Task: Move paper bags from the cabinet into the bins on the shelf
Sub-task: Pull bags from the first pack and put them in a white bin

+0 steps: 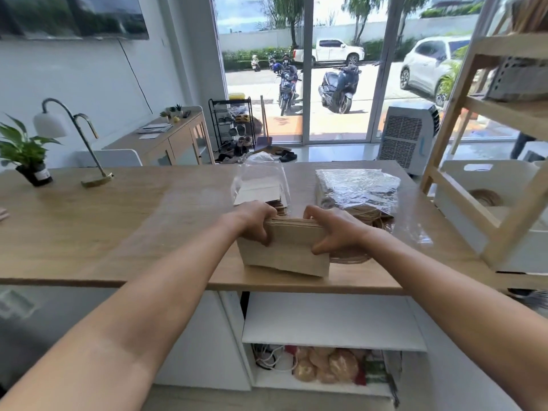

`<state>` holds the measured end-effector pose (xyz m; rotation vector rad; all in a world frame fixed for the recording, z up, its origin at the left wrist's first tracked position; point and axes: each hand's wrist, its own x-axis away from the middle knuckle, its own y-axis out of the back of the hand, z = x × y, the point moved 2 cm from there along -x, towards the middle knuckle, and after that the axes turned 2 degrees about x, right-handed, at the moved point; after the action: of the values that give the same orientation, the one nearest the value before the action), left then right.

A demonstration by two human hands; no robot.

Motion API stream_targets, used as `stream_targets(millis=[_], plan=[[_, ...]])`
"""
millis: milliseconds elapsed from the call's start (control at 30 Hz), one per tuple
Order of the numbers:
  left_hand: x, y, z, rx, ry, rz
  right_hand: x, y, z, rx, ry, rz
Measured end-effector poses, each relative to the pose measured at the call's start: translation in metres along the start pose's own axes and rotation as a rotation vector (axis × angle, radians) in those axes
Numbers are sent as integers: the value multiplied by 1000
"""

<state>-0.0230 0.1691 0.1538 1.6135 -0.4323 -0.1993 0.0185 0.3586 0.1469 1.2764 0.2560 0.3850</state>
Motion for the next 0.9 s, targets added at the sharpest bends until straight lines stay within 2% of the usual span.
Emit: stream_targets(millis=[100, 200, 333, 433, 600, 700, 800, 900], plan=[[0, -3, 1, -35, -1, -27, -1, -4, -5, -30, -13, -31], [-2, -9, 6, -14, 23, 36, 4, -11, -15, -250, -96, -114], [-4, -21, 14, -21, 89, 69, 10, -25, -18, -405, -200, -187], [-6, -20, 14, -21, 92, 56, 7, -37, -7, -584, -254, -223], [-6, -22, 10, -163, 93, -40, -6, -46, 22, -861, -339, -351], [-5, -21, 17, -88, 80, -42, -12, -44, 31, -1024, -341, -394], [-2, -21, 18, -106, 85, -67, -12, -31, 13, -909, -300, -387], [1, -24, 17, -127, 100, -101, -16, -15, -9, -679, -190, -184]])
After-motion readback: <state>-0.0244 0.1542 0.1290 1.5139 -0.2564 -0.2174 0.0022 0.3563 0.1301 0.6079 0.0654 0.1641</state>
